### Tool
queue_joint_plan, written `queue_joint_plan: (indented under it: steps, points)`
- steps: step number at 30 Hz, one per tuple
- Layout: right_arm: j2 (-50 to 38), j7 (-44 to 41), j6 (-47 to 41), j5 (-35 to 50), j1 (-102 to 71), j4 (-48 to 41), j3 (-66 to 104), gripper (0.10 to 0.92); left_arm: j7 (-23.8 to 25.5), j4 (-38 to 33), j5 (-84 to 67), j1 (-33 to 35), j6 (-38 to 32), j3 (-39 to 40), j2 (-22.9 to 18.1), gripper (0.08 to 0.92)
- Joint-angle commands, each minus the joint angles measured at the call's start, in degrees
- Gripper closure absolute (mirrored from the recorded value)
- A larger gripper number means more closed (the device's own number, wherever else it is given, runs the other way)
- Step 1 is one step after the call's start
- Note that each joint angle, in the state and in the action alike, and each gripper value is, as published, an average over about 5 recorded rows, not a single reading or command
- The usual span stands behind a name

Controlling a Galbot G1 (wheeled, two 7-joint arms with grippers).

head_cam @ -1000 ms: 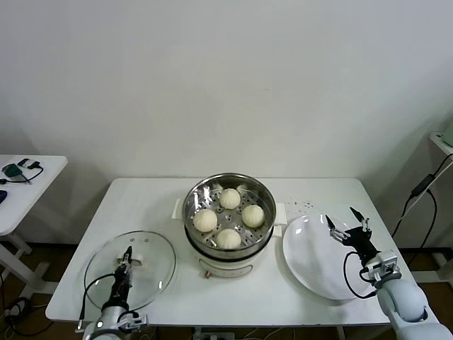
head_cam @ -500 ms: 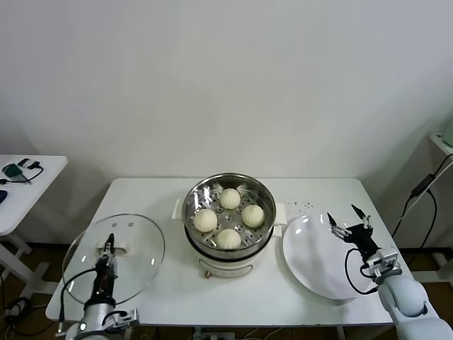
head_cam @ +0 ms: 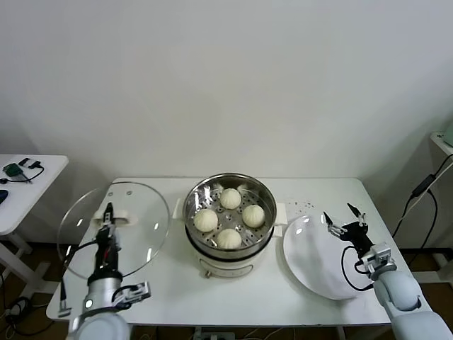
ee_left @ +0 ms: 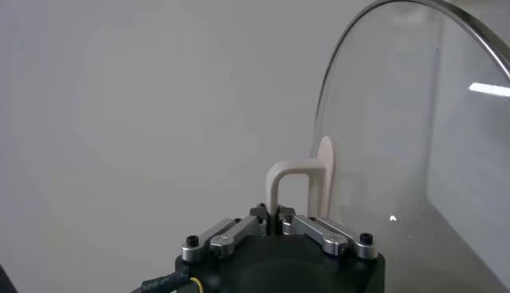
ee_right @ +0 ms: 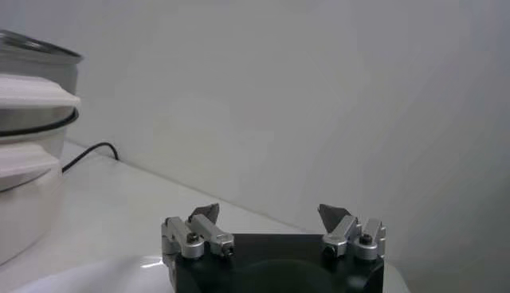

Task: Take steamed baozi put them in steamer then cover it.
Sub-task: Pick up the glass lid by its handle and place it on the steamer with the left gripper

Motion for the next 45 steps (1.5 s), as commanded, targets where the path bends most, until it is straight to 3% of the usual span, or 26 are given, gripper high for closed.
queue_joint_plan:
  steps: [1, 9, 18, 32, 45]
  points:
    - [0.6, 0.1, 0.2, -1.4, 0.6, -1.2, -0.4, 0.203, 19.4, 1.4, 10.7, -21.8, 11.1, 22.5, -2.7, 0.857]
    - [1.2, -0.2, 0.8, -2.6, -0.3, -2.0, 1.2, 0.203, 24.1, 8.1, 14.6, -28.6, 11.3, 28.2, -11.3, 0.857]
    - [1.6, -0.5, 1.2, -3.2, -1.3, -2.0, 2.8, 0.203, 21.2, 15.2, 17.5, -27.8, 10.1, 29.6, -21.3, 0.857]
    - [2.1, -1.1, 1.8, -4.2, -1.9, -2.9, 4.1, 0.203, 20.3, 21.8, 20.1, -27.5, 8.5, 30.3, -24.1, 0.857]
    - [2.3, -1.4, 2.1, -4.3, -1.7, -3.3, 4.1, 0.203, 18.2, 24.2, 18.5, -26.6, 9.0, 29.0, -24.1, 0.857]
